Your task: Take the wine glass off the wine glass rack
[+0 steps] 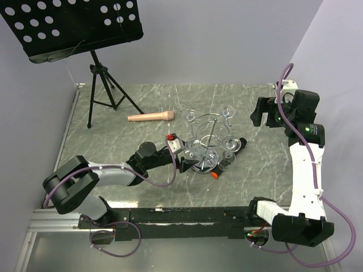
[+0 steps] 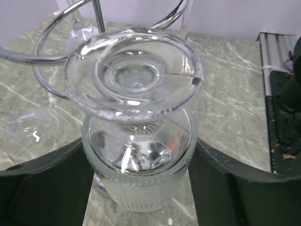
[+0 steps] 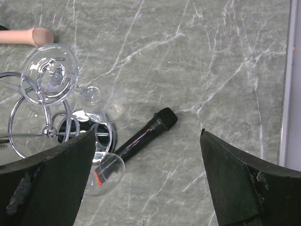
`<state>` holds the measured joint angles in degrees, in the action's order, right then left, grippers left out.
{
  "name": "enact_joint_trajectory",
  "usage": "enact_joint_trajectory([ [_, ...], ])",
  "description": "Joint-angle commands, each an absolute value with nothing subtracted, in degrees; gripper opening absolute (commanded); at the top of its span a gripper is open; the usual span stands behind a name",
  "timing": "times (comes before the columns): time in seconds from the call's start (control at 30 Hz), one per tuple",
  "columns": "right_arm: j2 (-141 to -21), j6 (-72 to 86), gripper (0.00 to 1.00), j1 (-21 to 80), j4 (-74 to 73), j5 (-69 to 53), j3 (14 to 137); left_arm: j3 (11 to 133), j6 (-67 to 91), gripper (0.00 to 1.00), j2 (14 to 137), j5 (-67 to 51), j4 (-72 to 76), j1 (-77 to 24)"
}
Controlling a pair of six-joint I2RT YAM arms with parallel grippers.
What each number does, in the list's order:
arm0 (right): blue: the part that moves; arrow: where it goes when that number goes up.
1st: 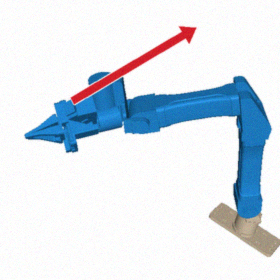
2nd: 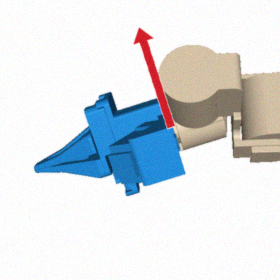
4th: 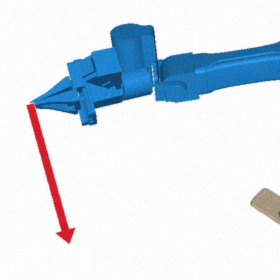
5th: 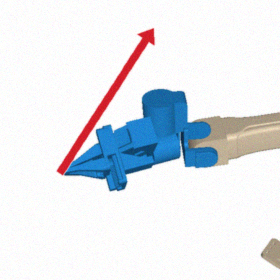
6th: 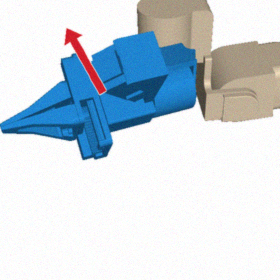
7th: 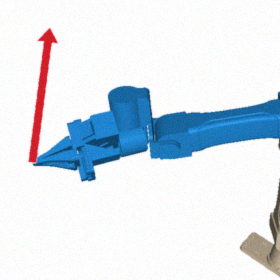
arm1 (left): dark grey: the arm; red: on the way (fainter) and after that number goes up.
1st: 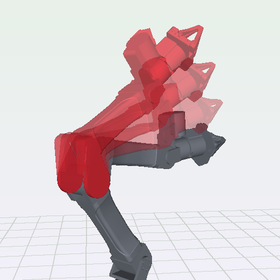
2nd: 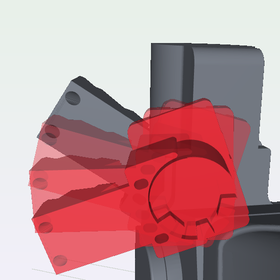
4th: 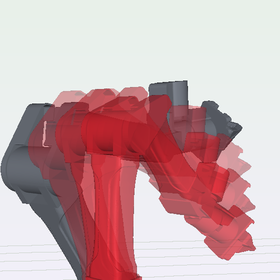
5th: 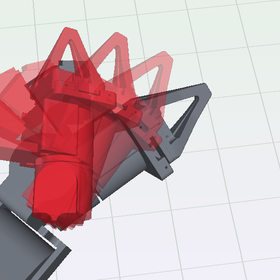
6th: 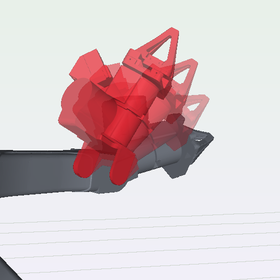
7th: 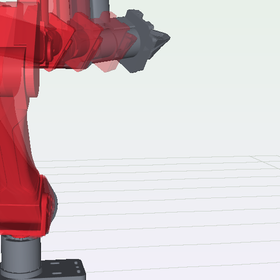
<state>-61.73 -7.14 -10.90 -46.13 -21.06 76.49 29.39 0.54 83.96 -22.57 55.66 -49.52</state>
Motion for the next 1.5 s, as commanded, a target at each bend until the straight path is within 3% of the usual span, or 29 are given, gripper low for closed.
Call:
enact_joint_trajectory([
  [0.0,-60.91,-7.82,0.98,-11.07,-44.91,-20.92,76.46,29.71,-2.98,0.69,83.15,-21.54,61.34,-49.75],
  [0.2,-60.56,-8.61,0.98,-10.99,-45.97,-20.48,76.55,28.57,-3.69,0.58,82.36,-21.8,63.1,-49.83],
  [0.4,-60.73,-9.4,0.98,-11.07,-46.84,-20.21,77.43,27.95,-3.51,0.38,80.95,-23.55,61.88,-49.83],
  [0.57,-61.87,-10.19,0.98,-11.07,-47.81,-19.77,78.83,27.25,-4.3,0.08,79.72,-25.4,60.03,-49.75],
  [0.63,-62.4,-10.46,0.98,-10.99,-48.08,-19.69,79.54,26.63,-4.75,0.01,79.02,-25.49,59.85,-49.66],
  [1.47,-62.32,-10.02,0.99,-11.07,-46.84,-19.42,78.22,25.04,-7.29,0.01,75.32,-29.79,60.56,-48.08],
])
